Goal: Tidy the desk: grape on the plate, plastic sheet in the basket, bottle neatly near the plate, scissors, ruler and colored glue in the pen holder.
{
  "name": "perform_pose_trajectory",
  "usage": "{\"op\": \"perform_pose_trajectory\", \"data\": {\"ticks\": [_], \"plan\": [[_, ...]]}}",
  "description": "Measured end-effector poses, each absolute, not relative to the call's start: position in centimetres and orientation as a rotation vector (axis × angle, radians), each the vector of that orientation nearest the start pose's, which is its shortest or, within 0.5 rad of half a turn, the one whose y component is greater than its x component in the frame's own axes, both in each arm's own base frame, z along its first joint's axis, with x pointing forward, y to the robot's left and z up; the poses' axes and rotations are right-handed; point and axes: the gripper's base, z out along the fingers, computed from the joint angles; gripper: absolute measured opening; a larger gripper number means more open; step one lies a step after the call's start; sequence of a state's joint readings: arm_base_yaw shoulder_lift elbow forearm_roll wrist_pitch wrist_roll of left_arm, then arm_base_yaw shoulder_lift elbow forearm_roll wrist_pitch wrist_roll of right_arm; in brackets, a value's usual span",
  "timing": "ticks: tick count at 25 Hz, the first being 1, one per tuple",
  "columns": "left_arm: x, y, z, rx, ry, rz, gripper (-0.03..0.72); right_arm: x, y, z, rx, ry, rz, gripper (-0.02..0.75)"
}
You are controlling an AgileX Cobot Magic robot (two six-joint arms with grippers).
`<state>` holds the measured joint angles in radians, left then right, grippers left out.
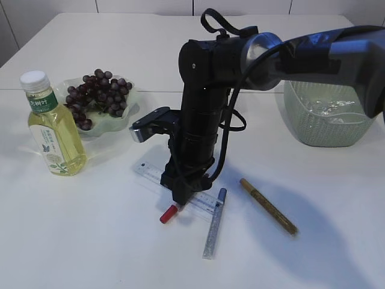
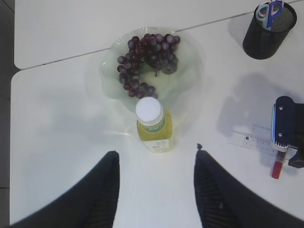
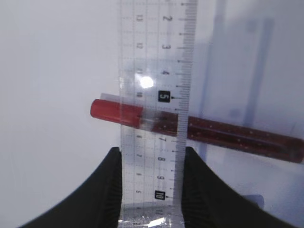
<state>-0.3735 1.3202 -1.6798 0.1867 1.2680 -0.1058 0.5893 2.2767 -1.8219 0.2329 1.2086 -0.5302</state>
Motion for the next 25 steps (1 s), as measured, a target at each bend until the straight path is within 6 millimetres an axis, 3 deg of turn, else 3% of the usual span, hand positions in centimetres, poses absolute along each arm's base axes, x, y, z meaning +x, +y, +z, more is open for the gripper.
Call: {"op": "perform_pose_trajectory", "data": {"ticks": [6,13,25], "plan": [[23.4,-7.5,46.9,0.299,2.351,0.010,0.371,36.5,27.6,15.7,-1.484,2.728,0.468,0.262],[23.4,-7.5,46.9,0.299,2.351,0.010,0.371,36.8,27.9,15.9,-1.417,2.718,0.477,0.262],[23.4,-7.4,46.9,0.299,2.351,0.011,0.371,38.5,27.4,20.5,-1.145,2.548,0.377,0.262]]}}
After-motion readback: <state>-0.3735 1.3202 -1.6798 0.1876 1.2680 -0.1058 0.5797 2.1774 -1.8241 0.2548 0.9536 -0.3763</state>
